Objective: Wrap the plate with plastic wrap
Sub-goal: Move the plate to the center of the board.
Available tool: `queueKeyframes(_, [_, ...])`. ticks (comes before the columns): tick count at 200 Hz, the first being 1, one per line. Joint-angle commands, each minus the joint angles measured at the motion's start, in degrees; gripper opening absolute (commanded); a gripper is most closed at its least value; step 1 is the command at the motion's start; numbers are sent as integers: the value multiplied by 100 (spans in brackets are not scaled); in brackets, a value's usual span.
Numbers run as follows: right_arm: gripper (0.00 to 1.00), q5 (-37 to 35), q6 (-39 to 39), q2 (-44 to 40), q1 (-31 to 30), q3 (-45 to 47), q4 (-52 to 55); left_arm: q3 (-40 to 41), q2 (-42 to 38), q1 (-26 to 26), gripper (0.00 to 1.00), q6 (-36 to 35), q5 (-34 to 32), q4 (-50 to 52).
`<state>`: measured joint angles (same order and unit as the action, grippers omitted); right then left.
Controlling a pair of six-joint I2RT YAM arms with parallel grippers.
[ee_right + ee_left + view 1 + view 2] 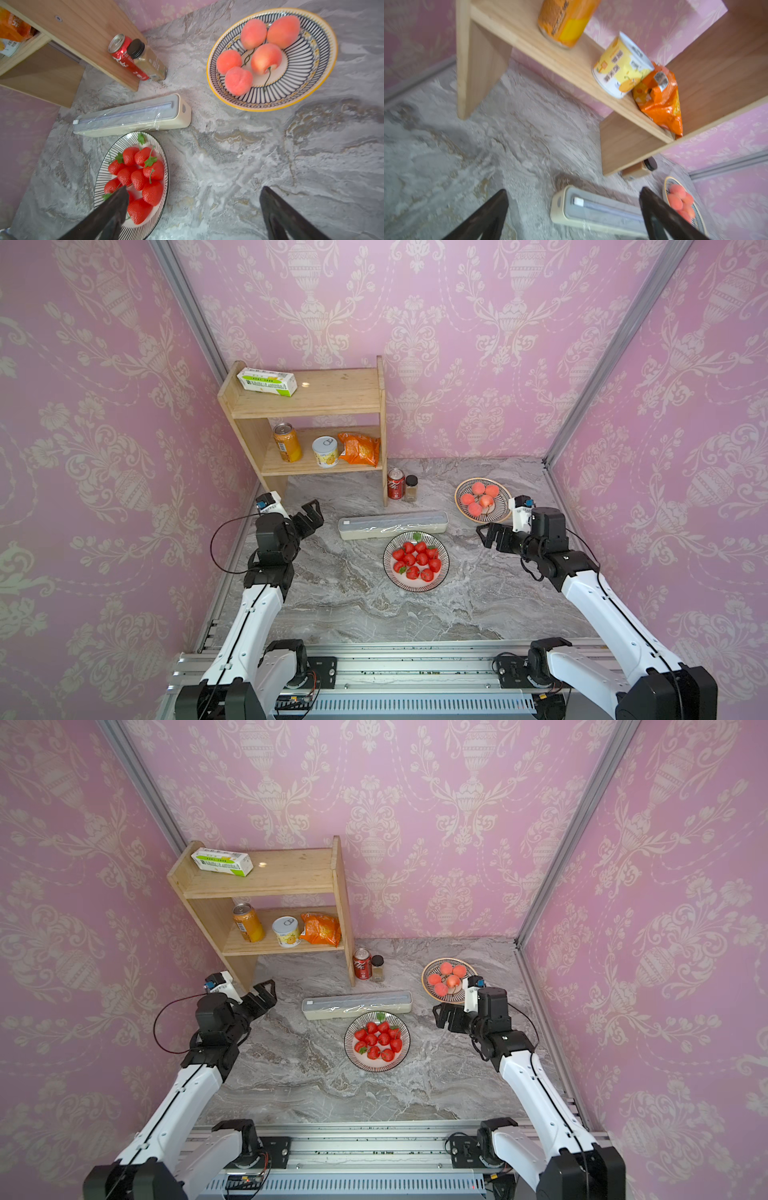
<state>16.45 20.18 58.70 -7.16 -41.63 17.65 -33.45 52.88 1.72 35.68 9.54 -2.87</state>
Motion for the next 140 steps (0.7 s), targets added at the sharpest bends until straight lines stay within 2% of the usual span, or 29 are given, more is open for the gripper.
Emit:
queueKeyframes(1, [100,528,493,156,-379,102,403,216,-419,-443,99,495,540,1280])
queueKeyframes(25, [100,636,775,577,-790,187,8,474,-620,-1010,99,713,541,1452])
queueKeyframes(50, [100,624,961,1120,-905,195,-429,809,-302,-1521,99,1209,767,972])
queueKeyframes(78, [100,818,1053,1836,-966,58,-944,863,592,-2061,99,1482,895,116])
queueKeyframes(115, [100,1211,1288,2714,-1146,-162,-1774,561,2127,-2340,99,1859,1485,-991])
queueKeyframes(140, [100,1225,1373,3128,-1347,-426,-1914,402,2899,-2578,99,2252,1767,-1875])
